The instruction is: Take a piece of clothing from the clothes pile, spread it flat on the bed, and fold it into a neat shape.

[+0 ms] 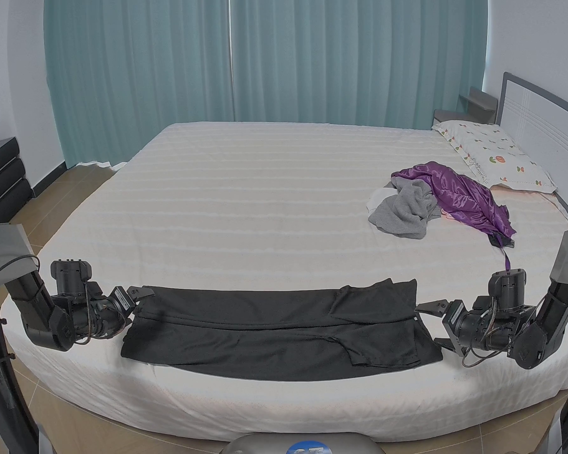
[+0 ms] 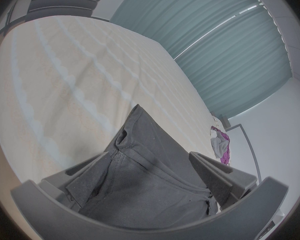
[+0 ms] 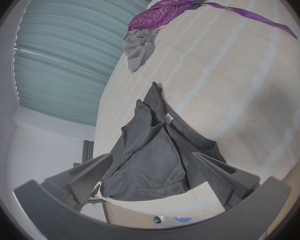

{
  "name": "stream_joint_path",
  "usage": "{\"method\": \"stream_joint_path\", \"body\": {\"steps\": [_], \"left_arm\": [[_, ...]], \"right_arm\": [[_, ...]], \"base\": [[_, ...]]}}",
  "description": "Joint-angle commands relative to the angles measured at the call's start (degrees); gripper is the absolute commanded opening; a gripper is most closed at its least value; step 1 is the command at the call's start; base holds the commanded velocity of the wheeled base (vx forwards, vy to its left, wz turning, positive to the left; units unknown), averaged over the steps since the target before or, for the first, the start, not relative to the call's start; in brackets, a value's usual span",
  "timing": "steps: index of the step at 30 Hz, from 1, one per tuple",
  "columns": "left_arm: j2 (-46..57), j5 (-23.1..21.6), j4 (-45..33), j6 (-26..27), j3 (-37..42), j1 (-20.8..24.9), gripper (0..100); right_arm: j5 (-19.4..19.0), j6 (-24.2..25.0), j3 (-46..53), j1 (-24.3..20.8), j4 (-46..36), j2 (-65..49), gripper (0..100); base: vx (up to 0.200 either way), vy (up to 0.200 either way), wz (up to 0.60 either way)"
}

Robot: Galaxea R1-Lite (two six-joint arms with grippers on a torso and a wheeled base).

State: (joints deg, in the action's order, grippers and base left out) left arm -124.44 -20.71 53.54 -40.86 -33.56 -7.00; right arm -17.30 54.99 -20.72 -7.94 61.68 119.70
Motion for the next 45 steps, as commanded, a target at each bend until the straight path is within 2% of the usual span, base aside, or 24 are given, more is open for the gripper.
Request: {"method": "stream_joint_path", "body": {"steps": [1,4,10,11,22,36,40,45], "left_arm": [[-2.21,-0.03,0.16,0.7,-0.37,0.41,100],[-3.44,-0.03,0.25,4.04,0.07,0.23,100],[-4.58,0.15,0.86,4.56,-0.01,0.14,100],[-4.67,0.23,1.04,4.56,-0.01,0.14,0],[-4.58,0.76,1.13,4.48,-0.8,-3.02,0],[-6.78,2.08,3.24,4.48,-1.07,-2.85,0],[-6.78,2.08,3.24,4.39,-1.07,-2.85,0],[-6.78,2.08,3.15,4.39,-1.07,-2.67,0]], "right_arm": [[-0.02,-0.06,0.16,0.03,0.1,0.18,100],[-0.02,-0.06,0.16,0.03,0.01,0.18,100],[-0.1,0.03,0.16,-0.33,0.01,0.27,100],[-0.1,-0.06,0.16,-0.33,0.01,0.36,100],[0.16,-0.32,0.16,-0.85,0.1,1.41,100],[0.34,-0.85,-2.04,-1.2,1.51,5.28,100],[0.34,-3.14,-3.18,-1.12,1.86,6.69,100],[0.25,-3.58,-3.62,-1.2,1.77,7.04,100]], "base": [[0.0,0.0,0.0],[0.0,0.0,0.0],[0.0,0.0,0.0],[0.0,0.0,0.0],[0.0,0.0,0.0],[0.0,0.0,0.0],[0.0,0.0,0.0],[0.0,0.0,0.0]]}}
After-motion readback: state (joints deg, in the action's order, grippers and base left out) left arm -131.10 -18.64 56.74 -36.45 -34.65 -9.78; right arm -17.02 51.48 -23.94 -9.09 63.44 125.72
